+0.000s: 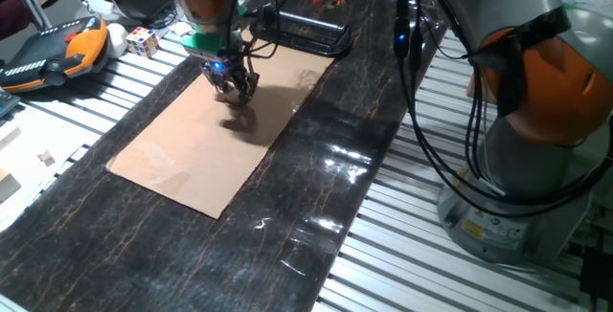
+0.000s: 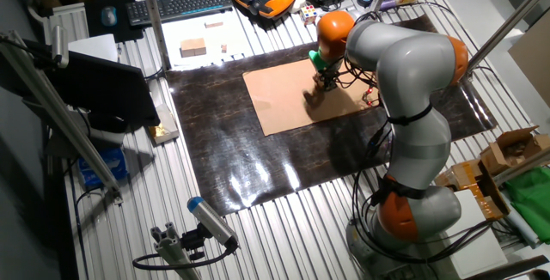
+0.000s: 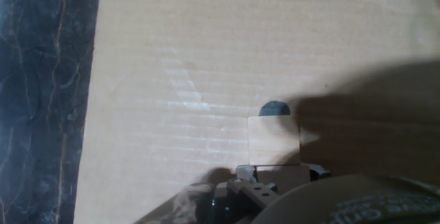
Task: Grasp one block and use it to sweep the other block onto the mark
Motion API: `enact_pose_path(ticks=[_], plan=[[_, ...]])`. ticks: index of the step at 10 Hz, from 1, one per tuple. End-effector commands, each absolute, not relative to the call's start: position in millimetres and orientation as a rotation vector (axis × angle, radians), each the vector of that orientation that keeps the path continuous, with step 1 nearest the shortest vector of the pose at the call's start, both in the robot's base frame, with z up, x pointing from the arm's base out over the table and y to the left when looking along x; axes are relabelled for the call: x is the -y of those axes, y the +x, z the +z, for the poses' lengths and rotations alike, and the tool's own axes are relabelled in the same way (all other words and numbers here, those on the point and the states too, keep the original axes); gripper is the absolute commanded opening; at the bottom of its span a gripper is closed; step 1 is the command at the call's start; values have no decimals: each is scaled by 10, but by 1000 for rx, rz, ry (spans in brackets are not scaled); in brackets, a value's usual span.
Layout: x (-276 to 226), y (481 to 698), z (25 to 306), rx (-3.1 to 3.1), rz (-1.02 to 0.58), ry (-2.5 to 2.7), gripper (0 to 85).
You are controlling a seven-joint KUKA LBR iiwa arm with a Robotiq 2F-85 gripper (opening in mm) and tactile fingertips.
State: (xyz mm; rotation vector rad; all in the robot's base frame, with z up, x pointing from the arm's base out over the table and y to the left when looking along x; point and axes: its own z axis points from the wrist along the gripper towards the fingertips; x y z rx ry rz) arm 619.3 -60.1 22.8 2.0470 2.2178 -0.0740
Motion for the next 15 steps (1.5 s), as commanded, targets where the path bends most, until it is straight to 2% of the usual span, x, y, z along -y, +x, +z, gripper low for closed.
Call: enact_pose_path(ticks=[1, 15], plan=[[599, 6192, 228, -2225, -67, 2047, 7], [579, 6221, 290, -2221, -80, 2019, 7]])
